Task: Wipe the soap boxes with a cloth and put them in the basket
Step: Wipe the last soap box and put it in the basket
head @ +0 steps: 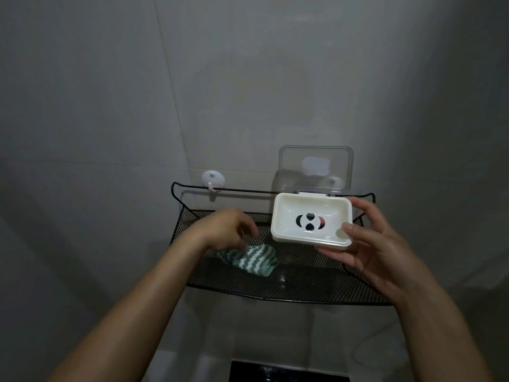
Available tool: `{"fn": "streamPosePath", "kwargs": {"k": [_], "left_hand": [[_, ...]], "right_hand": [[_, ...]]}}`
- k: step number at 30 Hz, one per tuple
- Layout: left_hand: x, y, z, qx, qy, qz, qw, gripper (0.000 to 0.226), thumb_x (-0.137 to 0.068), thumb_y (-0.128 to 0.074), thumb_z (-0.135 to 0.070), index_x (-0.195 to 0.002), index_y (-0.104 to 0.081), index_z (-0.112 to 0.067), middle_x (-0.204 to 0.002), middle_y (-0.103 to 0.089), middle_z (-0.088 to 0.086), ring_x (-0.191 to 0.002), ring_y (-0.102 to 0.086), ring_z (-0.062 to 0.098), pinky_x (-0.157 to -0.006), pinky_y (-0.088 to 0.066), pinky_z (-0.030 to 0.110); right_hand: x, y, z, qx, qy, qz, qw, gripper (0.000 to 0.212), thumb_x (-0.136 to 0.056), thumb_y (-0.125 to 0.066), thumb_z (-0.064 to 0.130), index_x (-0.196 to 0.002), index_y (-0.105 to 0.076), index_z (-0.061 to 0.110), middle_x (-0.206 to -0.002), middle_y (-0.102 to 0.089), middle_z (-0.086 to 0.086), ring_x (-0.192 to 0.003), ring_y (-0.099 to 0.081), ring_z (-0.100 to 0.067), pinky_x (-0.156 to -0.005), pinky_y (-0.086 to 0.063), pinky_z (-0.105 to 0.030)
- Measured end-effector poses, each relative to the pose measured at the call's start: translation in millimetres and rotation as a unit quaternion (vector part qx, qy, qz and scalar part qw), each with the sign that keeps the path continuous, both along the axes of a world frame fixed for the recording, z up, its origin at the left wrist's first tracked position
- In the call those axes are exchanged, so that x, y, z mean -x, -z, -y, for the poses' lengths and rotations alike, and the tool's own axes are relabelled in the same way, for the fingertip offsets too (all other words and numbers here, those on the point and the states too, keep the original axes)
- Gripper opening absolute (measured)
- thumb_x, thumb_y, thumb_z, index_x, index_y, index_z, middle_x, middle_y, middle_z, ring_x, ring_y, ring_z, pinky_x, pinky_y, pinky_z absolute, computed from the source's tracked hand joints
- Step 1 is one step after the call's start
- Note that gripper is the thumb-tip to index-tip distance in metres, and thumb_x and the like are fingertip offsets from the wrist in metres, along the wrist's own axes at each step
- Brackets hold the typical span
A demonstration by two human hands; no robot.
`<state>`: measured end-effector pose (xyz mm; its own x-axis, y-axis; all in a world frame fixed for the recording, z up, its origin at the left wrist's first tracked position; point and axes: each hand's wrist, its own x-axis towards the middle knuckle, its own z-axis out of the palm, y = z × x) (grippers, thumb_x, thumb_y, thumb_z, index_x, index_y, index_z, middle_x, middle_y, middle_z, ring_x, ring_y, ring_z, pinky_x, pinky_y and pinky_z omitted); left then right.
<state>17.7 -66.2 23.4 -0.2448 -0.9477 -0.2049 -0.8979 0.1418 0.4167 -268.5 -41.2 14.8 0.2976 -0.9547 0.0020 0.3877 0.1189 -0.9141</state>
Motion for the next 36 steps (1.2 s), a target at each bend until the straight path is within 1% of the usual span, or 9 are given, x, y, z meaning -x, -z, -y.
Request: {"fn": "streamPosePath", "kwargs": {"k": [4,9,13,16,20,25,27,30,36], "left_hand": [[9,21,0,-0.037,0.055,0.092,0.993,0.049,-0.073,-0.083,-0.015,-0.119,-0.068,-0.027,-0.115,-0.067,-0.006,-0.098,-0.058,0.011,-0.082,-0.044,0.023],[9,32,1,0.019,0.036,0.077,0.996,0.016,-0.080,-0.076,-0.017,-0.093,-0.070,-0.022,-0.097,-0.067,-0.002,-0.092,-0.061,0.017,-0.074,-0.048,0.028],[-1,17,-7,0.048,-0.102,-0.106,0.988,0.010,-0.086,-0.067,-0.012,-0.081,-0.061,-0.018,-0.089,-0.069,0.005,-0.085,-0.066,0.023,-0.076,-0.054,0.037],[-5,-2,-22,0.091,-0.199,-0.258,0.941,0.008,-0.086,-0.068,-0.016,-0.081,-0.061,-0.017,-0.082,-0.072,0.004,-0.074,-0.070,0.022,-0.069,-0.056,0.039],[3,-28,-37,0.222,-0.248,-0.346,0.877,0.008,-0.080,-0.069,-0.016,-0.078,-0.062,-0.020,-0.078,-0.071,0.001,-0.068,-0.068,0.021,-0.062,-0.055,0.040],[41,-39,-44,0.418,-0.205,-0.202,0.861,0.009,-0.080,-0.070,-0.013,-0.079,-0.063,-0.018,-0.077,-0.064,-0.009,-0.069,-0.056,0.007,-0.063,-0.039,0.006],[60,-31,-42,0.431,-0.163,-0.150,0.875,0.006,-0.085,-0.069,-0.012,-0.085,-0.064,-0.013,-0.085,-0.062,-0.003,-0.078,-0.054,0.013,-0.070,-0.042,0.012],[78,-18,-38,0.414,-0.146,-0.076,0.895,0.011,-0.087,-0.062,-0.013,-0.096,-0.068,-0.009,-0.095,-0.067,0.005,-0.093,-0.054,0.024,-0.078,-0.048,0.039],[99,-9,-42,0.400,-0.183,-0.042,0.897,0.021,-0.090,-0.058,-0.014,-0.102,-0.075,-0.014,-0.091,-0.072,0.007,-0.098,-0.058,0.026,-0.084,-0.042,0.037]], "right_hand": [[-1,0,0,0.001,0.008,0.011,1.000,0.049,-0.077,-0.063,0.003,-0.122,-0.060,0.021,-0.110,-0.072,-0.022,-0.098,-0.070,-0.046,-0.073,-0.060,-0.050],[-3,2,0,-0.004,0.019,0.019,1.000,0.046,-0.077,-0.064,0.005,-0.121,-0.061,0.021,-0.113,-0.071,-0.022,-0.101,-0.069,-0.046,-0.074,-0.060,-0.050],[-3,2,0,-0.010,0.039,0.027,0.999,0.040,-0.079,-0.063,0.007,-0.116,-0.062,0.020,-0.113,-0.072,-0.019,-0.101,-0.069,-0.045,-0.072,-0.060,-0.050],[-3,5,1,-0.011,0.050,0.018,0.999,0.039,-0.083,-0.061,0.003,-0.117,-0.061,0.021,-0.113,-0.071,-0.022,-0.101,-0.069,-0.044,-0.073,-0.061,-0.048],[-10,8,3,-0.004,0.064,0.002,0.998,0.042,-0.089,-0.056,-0.006,-0.120,-0.059,0.022,-0.110,-0.071,-0.024,-0.098,-0.072,-0.040,-0.071,-0.061,-0.042],[-28,9,3,-0.003,0.052,0.007,0.999,0.050,-0.083,-0.061,-0.001,-0.131,-0.056,0.014,-0.110,-0.074,-0.017,-0.098,-0.073,-0.032,-0.074,-0.062,-0.037],[-36,8,1,0.006,0.054,0.008,0.999,0.045,-0.082,-0.062,0.003,-0.126,-0.059,0.012,-0.106,-0.075,-0.016,-0.092,-0.074,-0.029,-0.068,-0.061,-0.032],[-41,9,0,0.017,0.064,0.000,0.998,0.037,-0.086,-0.062,0.003,-0.122,-0.061,0.012,-0.102,-0.076,-0.014,-0.087,-0.075,-0.026,-0.065,-0.060,-0.029],[-43,14,2,0.025,0.075,-0.012,0.997,0.038,-0.091,-0.059,0.001,-0.128,-0.060,0.010,-0.107,-0.074,-0.017,-0.094,-0.074,-0.030,-0.076,-0.062,-0.037]]}}
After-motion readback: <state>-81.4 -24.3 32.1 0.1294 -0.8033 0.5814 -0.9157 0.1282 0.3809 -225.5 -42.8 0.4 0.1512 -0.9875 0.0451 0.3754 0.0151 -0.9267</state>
